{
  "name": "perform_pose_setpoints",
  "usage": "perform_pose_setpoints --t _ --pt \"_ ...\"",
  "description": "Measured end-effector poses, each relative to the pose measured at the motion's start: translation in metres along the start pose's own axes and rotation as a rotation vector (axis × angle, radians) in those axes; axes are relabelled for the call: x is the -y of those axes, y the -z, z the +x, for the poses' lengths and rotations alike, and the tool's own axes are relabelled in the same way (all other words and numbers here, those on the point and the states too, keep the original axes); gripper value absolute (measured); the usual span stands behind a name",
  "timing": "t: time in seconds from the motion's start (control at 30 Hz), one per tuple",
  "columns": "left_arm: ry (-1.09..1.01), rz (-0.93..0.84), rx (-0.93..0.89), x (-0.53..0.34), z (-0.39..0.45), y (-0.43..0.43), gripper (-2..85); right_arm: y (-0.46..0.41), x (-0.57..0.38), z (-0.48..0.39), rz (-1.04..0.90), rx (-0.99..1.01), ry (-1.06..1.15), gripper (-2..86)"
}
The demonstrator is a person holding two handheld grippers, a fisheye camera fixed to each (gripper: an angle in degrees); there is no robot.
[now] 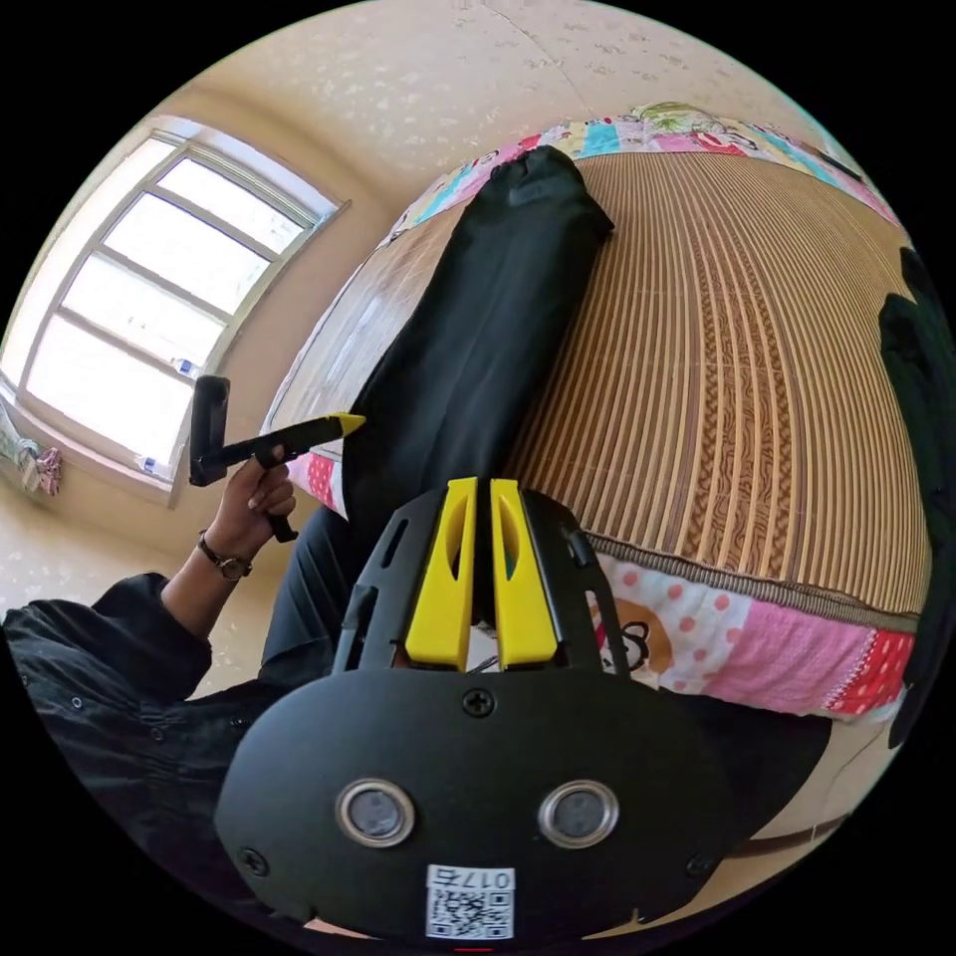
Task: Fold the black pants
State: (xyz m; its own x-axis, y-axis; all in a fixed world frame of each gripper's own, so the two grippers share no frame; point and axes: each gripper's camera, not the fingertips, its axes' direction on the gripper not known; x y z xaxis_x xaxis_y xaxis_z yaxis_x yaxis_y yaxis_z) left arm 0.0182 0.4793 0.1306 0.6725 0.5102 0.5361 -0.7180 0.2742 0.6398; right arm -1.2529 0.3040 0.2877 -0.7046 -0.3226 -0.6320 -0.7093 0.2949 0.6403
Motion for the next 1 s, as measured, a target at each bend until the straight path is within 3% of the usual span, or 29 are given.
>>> perform_pose_setpoints --t 0.13,0.33,0.47,0.67,1.0 --pt "0.22 -0.017 -0.104 -0.034 -0.046 -0.007 3.2 0.007 -0.008 0.015 -0.023 0.1 -0.042 4.7" --pt "0.313 0.151 -0.178 -0.029 -0.068 0.02 10.6 0.049 0.028 0.057 0.082 0.283 -0.166 8.9" --pt "0.315 0.12 -0.134 0.018 -0.089 0.01 14.0 0.054 0.083 0.088 0.075 0.361 -0.204 11.3" --pt "0.243 0.071 -0.078 0.053 -0.086 -0.014 13.6 0.04 0.173 0.102 0.067 0.3 -0.221 11.4" --pt "0.281 -0.008 -0.216 -0.022 -0.061 -0.013 8.4 0.067 0.097 0.081 0.05 0.486 -0.269 7.4"
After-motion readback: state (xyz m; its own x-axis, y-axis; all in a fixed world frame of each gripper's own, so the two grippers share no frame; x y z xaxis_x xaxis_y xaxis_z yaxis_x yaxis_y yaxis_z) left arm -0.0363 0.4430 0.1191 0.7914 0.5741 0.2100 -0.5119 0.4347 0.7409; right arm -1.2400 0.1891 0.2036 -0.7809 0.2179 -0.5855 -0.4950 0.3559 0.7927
